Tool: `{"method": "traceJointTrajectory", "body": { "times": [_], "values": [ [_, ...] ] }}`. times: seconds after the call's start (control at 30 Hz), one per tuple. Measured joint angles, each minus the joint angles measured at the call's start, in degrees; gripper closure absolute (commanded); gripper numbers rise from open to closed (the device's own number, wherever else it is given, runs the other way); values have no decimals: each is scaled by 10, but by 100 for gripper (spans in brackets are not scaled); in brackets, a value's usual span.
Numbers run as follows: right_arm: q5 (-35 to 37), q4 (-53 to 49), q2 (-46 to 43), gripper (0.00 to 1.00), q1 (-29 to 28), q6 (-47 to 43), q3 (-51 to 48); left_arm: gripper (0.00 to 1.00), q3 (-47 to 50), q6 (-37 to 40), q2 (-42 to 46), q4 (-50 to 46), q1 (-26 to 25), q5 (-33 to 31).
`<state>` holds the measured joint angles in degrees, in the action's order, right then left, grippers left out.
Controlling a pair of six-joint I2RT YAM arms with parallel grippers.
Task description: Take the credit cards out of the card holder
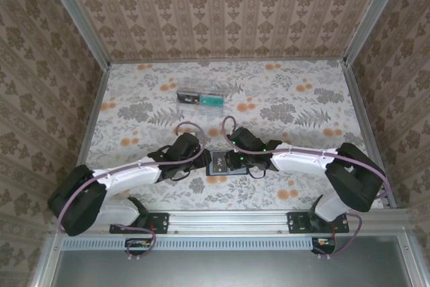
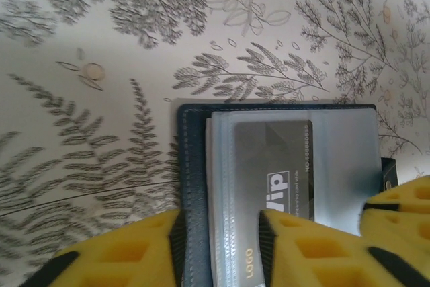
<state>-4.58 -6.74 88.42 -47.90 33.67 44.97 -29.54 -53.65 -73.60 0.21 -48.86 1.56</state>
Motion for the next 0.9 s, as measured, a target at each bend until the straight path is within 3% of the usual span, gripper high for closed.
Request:
{"method": "traceJointTrajectory", "body": {
  "times": [0.9],
  "values": [
    [-9,1,76,89,0,13,33,68,0,-22,-73,70,-17,30]
  ]
}}
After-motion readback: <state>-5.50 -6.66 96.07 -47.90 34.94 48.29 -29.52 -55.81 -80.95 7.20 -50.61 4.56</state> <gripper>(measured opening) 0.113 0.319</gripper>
